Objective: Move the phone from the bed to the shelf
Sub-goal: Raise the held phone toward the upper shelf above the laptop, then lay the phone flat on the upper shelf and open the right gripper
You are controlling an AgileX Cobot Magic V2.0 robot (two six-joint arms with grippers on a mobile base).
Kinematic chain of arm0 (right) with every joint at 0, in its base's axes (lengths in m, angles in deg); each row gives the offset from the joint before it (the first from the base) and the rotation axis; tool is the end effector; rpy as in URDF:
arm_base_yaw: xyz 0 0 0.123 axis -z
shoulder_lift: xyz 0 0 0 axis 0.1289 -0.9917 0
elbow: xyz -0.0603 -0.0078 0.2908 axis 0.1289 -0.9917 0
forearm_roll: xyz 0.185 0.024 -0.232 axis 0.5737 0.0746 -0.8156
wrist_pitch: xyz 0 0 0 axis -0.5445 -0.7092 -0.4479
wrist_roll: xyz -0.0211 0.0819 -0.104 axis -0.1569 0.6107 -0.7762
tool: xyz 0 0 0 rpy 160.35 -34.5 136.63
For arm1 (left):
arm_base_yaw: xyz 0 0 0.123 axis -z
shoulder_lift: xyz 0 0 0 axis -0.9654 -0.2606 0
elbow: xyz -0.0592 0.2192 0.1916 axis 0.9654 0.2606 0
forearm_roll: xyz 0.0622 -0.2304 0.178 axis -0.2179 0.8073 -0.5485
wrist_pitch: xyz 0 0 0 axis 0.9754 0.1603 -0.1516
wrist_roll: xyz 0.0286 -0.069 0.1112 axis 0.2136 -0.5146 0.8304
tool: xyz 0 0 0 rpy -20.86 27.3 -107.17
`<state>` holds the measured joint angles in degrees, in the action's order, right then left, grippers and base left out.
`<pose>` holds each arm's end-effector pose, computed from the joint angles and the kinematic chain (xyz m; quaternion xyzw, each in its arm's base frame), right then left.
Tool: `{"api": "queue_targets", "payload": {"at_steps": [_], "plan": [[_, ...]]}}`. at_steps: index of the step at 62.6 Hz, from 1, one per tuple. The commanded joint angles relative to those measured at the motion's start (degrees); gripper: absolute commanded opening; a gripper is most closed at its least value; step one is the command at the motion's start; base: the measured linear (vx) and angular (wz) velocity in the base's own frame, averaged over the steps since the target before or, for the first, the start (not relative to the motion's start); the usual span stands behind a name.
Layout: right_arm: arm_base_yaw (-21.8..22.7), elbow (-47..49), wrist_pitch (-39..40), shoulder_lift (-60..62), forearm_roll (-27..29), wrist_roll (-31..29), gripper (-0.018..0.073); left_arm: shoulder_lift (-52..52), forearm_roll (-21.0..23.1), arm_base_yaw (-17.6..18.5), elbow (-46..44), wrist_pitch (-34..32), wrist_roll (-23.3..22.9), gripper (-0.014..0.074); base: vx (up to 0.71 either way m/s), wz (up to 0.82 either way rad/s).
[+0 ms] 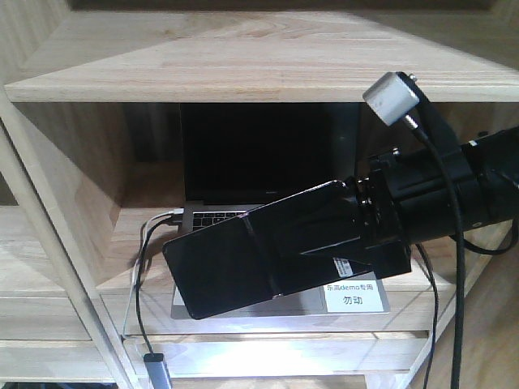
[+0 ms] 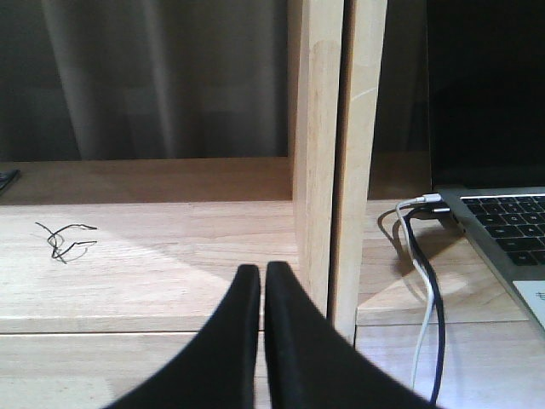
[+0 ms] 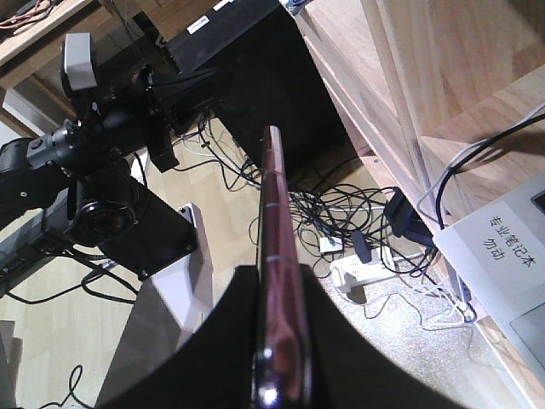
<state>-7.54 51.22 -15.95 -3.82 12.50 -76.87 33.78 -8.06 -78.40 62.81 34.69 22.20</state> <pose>0.2553 0.1845 0.3354 -0.4012 0.7553 0.4396 0.2743 0.1326 0.0070 0.1794 -0.0134 0.7488 0.0233 0.6622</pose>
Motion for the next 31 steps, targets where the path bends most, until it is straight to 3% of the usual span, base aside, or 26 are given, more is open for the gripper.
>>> {"api": "queue_targets", "payload": {"at_steps": [1,14,31], "plan": [[0.0,1.8,-3.0,1.6,5.3,0.0,-0.0002,0.5,0.5,0.0,0.4,-4.0,0.0,0.0001,0.00,0.00],[0.0,3.0,-2.2,1.6,11.4,0.0,-0.0002,0.5,0.5,0.0,0.4,-4.0,0.0,0.0001,0.00,0.00],[0.0,14.4,4.0,1.5,11.5,1.8,-0.0002,0.5,0.5,0.0,0.4,-4.0,0.0,0.0001,0.00,0.00]]}}
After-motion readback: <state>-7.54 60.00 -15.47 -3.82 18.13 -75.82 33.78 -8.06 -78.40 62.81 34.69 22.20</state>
